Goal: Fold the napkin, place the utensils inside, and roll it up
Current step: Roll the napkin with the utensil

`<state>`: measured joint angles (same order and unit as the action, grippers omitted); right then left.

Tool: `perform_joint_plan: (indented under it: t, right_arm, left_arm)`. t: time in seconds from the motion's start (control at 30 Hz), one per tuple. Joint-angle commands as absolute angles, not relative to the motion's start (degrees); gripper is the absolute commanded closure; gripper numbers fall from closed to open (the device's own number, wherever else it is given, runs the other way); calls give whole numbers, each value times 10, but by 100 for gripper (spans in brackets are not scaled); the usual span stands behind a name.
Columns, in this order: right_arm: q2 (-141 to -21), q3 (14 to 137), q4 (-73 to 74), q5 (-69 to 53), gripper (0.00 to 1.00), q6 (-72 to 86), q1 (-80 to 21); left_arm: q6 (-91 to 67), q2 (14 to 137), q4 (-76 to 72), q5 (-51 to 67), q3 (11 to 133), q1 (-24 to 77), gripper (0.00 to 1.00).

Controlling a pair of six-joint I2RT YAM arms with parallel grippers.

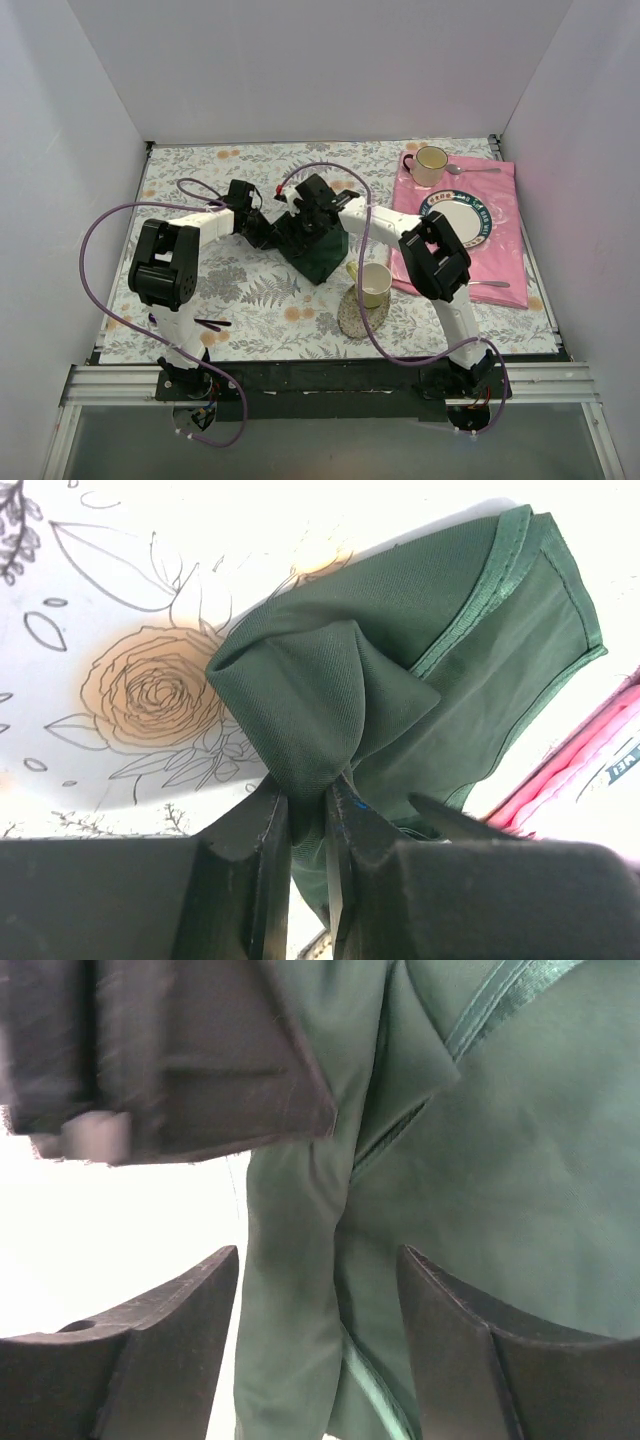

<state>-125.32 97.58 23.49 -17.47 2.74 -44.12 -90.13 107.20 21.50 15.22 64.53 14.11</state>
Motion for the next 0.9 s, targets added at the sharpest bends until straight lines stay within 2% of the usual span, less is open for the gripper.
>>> perform_joint_plan:
  t: [0.0,0.03,0.2,0.4,0.5,0.57,0.7,0.77,0.8,0.87]
  right_arm:
    - [-1197,936,231,45,26,-26,-495]
    - [-1194,933,219,63,23,-28,-510]
    - [-1203,933,207,124,23,-47,-548]
    - [-1230,933,186,151,30,-47,-555]
    - [-1250,932,174,139,46,-49,-550]
    - [-1256,933,175,133,50,-45,-548]
    - [-1252,923,168,79,72,-30,-527]
    - [-1248,910,160,36,78,-15,-512]
    - [-1245,906,156,-27,88,-7,-493]
    - [-1248,902,150,-96,96,25,-470]
  left_arm:
    - [-884,1085,291,122,655,142,100]
    - [-886,1085,293,126,657,142,100]
    - [-890,1091,301,136,663,142,100]
    - [-894,1085,301,143,659,142,100]
    - [-895,1084,301,148,657,140,100]
    - [-896,1082,301,150,656,138,100]
    - [-886,1078,295,153,656,133,100]
    - [-870,1069,280,152,651,129,100]
    - [-866,1064,273,153,647,127,84]
    - [-850,1049,257,154,642,124,66]
